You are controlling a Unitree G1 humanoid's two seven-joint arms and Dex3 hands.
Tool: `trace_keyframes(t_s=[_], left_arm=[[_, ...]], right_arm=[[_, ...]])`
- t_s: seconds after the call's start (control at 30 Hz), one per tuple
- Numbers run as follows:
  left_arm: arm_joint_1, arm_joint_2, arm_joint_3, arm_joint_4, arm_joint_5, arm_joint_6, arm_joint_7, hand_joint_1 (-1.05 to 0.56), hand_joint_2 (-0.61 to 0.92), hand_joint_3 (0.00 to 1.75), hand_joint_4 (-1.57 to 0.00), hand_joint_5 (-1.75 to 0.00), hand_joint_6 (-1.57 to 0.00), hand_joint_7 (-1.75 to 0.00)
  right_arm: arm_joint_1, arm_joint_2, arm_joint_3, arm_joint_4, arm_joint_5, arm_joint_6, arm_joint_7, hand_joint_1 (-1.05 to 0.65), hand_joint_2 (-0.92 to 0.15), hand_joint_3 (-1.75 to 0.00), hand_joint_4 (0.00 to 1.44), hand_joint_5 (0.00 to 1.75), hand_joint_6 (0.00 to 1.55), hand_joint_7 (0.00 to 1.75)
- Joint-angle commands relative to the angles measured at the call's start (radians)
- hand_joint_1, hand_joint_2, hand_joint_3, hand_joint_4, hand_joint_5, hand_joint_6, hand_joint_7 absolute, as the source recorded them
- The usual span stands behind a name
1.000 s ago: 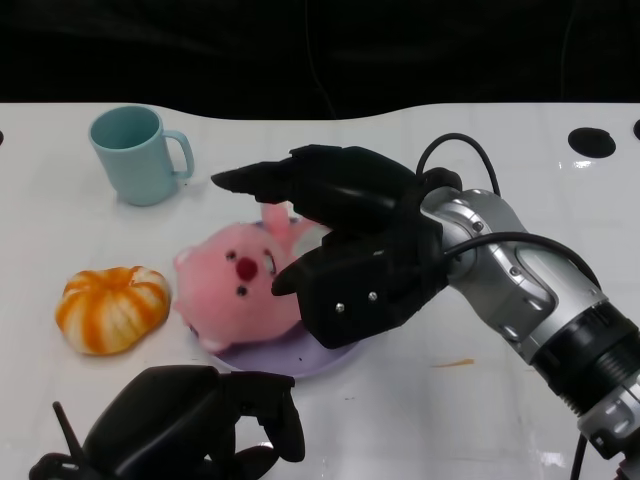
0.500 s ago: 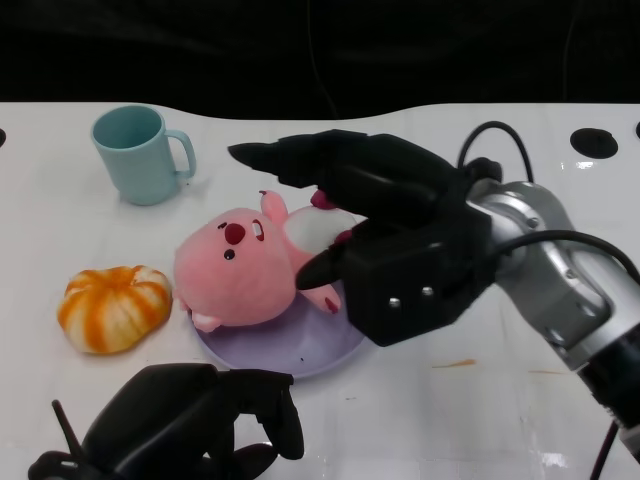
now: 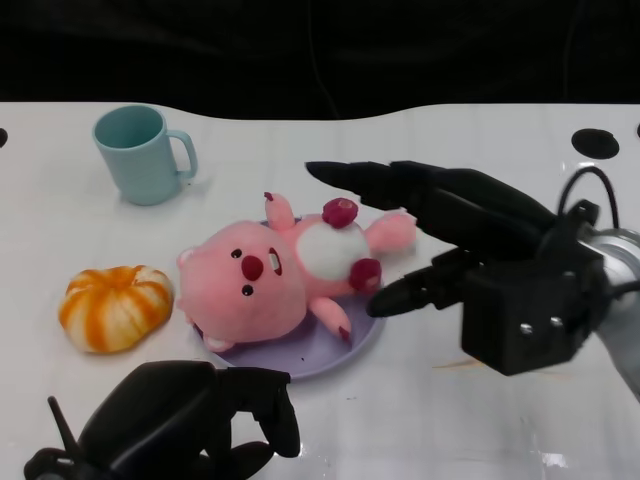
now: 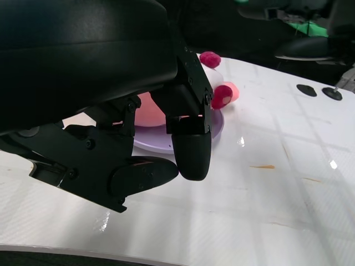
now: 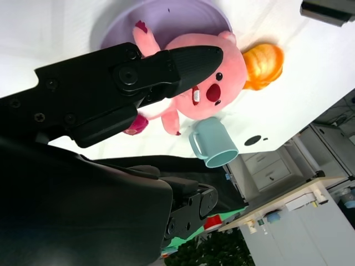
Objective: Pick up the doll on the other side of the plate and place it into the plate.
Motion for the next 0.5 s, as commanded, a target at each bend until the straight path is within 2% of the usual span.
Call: trace_keyframes(t_s=[0.03, 0.1, 0.13, 0.3, 0.4, 0.5], left_arm=[[-0.003, 0.018, 0.015, 0.005, -0.008, -0.004, -0.004, -0.20, 0.71, 0.68, -0.75, -1.36, -0.79, -1.07], [-0.002, 0.022, 0.018, 0.010, -0.011, -0.010, 0.000, -0.20, 0.71, 0.68, -0.76, -1.36, -0.79, -1.07], [-0.002, 0.023, 0.020, 0.012, -0.013, -0.013, 0.001, -0.20, 0.71, 0.69, -0.76, -1.37, -0.79, -1.07], [0.001, 0.030, 0.032, 0.019, -0.027, -0.026, 0.001, -0.20, 0.70, 0.70, -0.75, -1.41, -0.79, -1.10], [0.002, 0.035, 0.038, 0.024, -0.031, -0.037, 0.005, -0.20, 0.70, 0.70, -0.74, -1.41, -0.77, -1.10], [0.004, 0.035, 0.041, 0.021, -0.033, -0.034, 0.002, -0.20, 0.70, 0.70, -0.74, -1.42, -0.77, -1.10]], right_arm=[[0.069, -0.045, -0.051, -0.060, 0.047, 0.017, 0.015, -0.81, -0.92, -0.16, 0.00, 0.51, 0.13, 0.07], [0.119, -0.052, -0.082, -0.094, 0.059, 0.030, -0.003, -0.77, -0.92, -0.15, 0.03, 0.61, 0.19, 0.09], [0.135, -0.052, -0.092, -0.107, 0.061, 0.036, -0.011, -0.73, -0.92, -0.15, 0.11, 0.67, 0.26, 0.12], [0.235, -0.063, -0.143, -0.209, 0.083, 0.119, -0.005, -0.59, -0.92, -0.14, 0.30, 0.77, 0.48, 0.21], [0.282, -0.065, -0.161, -0.255, 0.126, 0.165, 0.017, -0.42, -0.91, -0.06, 0.43, 0.87, 0.64, 0.27], [0.327, -0.104, -0.171, -0.319, 0.147, 0.236, 0.068, -0.25, -0.92, -0.05, 0.65, 0.91, 0.80, 0.30]])
